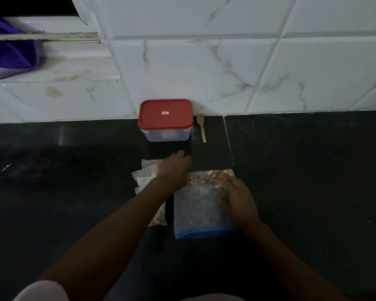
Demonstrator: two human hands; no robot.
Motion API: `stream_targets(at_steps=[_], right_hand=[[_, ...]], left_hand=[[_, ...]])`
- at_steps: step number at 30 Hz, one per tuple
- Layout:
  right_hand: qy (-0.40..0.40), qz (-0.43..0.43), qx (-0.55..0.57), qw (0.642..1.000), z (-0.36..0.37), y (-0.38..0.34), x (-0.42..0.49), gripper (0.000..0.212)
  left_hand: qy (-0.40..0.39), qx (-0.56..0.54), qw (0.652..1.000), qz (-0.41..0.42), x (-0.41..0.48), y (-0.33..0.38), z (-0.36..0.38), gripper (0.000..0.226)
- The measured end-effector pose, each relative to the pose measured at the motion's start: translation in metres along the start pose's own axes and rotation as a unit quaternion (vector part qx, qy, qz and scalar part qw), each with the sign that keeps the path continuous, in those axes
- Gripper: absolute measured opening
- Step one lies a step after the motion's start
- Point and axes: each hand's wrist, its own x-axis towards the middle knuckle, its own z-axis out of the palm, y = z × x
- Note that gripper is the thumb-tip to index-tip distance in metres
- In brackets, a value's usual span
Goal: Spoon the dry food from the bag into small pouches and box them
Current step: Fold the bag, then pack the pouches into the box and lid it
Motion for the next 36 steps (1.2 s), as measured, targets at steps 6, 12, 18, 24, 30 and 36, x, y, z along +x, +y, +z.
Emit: stream_targets(at_steps=[6, 12, 18, 24, 30, 36], right_hand=[[-0.013, 0.128, -0.123, 0.984, 0.039, -0.014, 0.002, 0.067], [-0.128, 0.003, -0.152, 0.980, 0.040, -0.004, -0.026, 0.078], [-0.120, 0.014, -0.168, 0.978, 0.046, -0.001, -0.033, 0.087], [-0.103, 0.061, -0.184, 0.976, 0.042, 0.001, -0.038, 0.097], [-0.080, 0.003, -0.158, 0.984, 0.033, 0.008, -0.049, 0.078], [-0.010, -0.117, -0.078, 0.990, 0.034, 0.024, -0.092, 0.041]], left_hand=[[0.062, -0.037, 0.994, 0.084, -0.033, 0.029, 0.040, 0.049], [0.029, -0.030, 0.997, 0.070, -0.067, 0.035, 0.101, 0.070], [0.075, -0.041, 0.996, 0.034, -0.087, 0.019, 0.139, 0.082], [0.099, -0.025, 0.994, 0.032, -0.090, 0.016, 0.145, 0.088], [0.086, -0.055, 0.993, 0.058, -0.099, 0.022, 0.134, 0.079], [0.149, -0.083, 0.976, 0.139, -0.124, 0.028, 0.143, 0.031]])
